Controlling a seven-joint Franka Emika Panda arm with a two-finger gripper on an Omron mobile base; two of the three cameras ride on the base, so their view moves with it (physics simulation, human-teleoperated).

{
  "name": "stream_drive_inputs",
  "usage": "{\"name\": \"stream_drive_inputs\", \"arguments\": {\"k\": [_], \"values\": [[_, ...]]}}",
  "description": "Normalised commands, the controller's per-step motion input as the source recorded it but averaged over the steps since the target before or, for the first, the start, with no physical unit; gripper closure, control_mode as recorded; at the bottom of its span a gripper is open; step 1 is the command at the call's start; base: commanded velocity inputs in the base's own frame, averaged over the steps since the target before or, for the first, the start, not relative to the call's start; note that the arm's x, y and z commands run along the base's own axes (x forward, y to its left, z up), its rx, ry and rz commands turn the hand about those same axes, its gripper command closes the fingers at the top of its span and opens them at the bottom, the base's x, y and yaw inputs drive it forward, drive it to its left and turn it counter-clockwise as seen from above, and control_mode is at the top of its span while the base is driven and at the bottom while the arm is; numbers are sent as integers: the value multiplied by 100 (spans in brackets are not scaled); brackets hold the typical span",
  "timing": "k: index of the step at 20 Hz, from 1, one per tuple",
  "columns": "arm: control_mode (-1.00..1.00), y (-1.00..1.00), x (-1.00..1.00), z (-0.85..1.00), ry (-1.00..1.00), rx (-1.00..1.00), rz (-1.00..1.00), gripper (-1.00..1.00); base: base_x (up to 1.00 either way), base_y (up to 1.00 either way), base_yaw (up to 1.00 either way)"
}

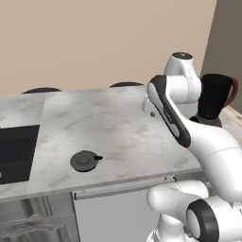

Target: Close the lid blender by securely placing the lid on top.

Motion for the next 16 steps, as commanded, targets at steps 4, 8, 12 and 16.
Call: {"name": "stream_drive_inputs", "arguments": {"k": [4, 8, 12, 16], "values": [[100, 0, 0, 0, 0, 0, 0, -100, 54, -5, 0], [100, 0, 0, 0, 0, 0, 0, -100, 35, 0, 0], [100, 0, 0, 0, 0, 0, 0, -100, 0, 0, 0], [-100, 40, -28, -37, 1, -5, 1, -100, -4, 1, 0]]}}
